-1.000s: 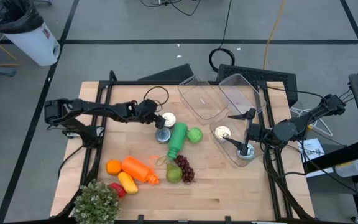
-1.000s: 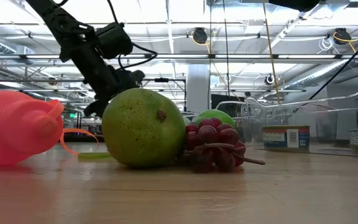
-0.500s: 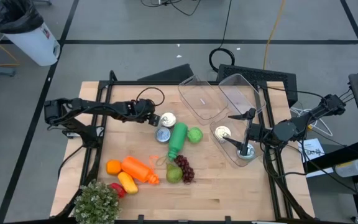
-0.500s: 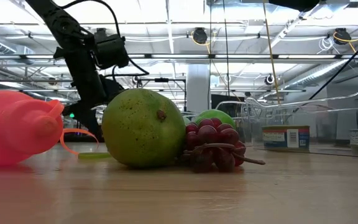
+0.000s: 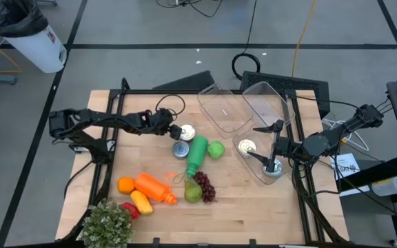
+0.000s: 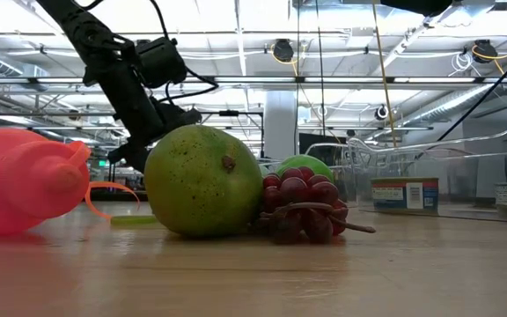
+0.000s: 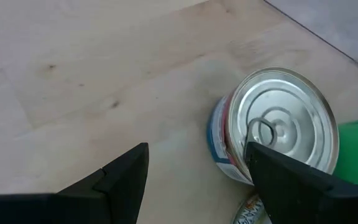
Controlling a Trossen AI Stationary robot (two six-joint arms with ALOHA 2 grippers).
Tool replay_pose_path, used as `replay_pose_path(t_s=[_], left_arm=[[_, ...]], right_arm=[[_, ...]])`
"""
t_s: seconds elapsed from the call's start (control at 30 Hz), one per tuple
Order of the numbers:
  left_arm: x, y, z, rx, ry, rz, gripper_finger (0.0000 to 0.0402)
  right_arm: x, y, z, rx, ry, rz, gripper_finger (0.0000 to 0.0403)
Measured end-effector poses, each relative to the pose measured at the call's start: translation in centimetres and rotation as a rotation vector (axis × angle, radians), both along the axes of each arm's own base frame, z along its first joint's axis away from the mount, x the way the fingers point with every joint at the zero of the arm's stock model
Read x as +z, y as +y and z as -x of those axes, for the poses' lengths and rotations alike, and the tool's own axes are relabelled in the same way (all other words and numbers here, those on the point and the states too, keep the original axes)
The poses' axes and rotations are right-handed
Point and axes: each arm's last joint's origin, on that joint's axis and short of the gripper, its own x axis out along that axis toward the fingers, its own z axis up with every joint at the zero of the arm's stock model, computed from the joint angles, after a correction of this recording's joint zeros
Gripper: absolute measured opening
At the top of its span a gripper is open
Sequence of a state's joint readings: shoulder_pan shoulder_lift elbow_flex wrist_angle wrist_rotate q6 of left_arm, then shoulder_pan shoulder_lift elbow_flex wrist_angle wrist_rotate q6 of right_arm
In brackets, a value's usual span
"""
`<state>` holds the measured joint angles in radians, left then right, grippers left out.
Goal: Pick & Place Food Item
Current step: Put the blue tuna can into the bottom transparent bin
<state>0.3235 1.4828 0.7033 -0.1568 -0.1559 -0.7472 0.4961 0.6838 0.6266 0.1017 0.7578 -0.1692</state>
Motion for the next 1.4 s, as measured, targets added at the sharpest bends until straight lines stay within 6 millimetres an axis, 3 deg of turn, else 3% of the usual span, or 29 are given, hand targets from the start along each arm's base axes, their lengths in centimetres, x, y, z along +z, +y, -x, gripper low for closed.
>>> replay_pose_path(t_s=[0.4, 0.7, 1.13, 1.4], left_arm=[[-1.7, 0.2, -0.7, 0.021, 0.037, 0.013, 0.0273], [-3.0, 0.0, 1.3, 0.146, 0.235, 0.055, 0.0273], [-2.9, 0.0, 1.5, 0.077, 0.299, 0.019, 0.0273], [-0.2, -0.4, 1.9, 0.031, 0.200, -0.020, 0.0273]], right_arm=[[0.0, 0.0, 0.0, 0.000, -0.001, -0.001, 0.0393], [0.0, 0.0, 0.0, 0.000, 0.000, 0.000, 0.0393], [0.0, 0.0, 0.0, 0.000, -0.002, -0.004, 0.0393], [0.0, 0.0, 0.0, 0.000, -0.001, -0.004, 0.0393]])
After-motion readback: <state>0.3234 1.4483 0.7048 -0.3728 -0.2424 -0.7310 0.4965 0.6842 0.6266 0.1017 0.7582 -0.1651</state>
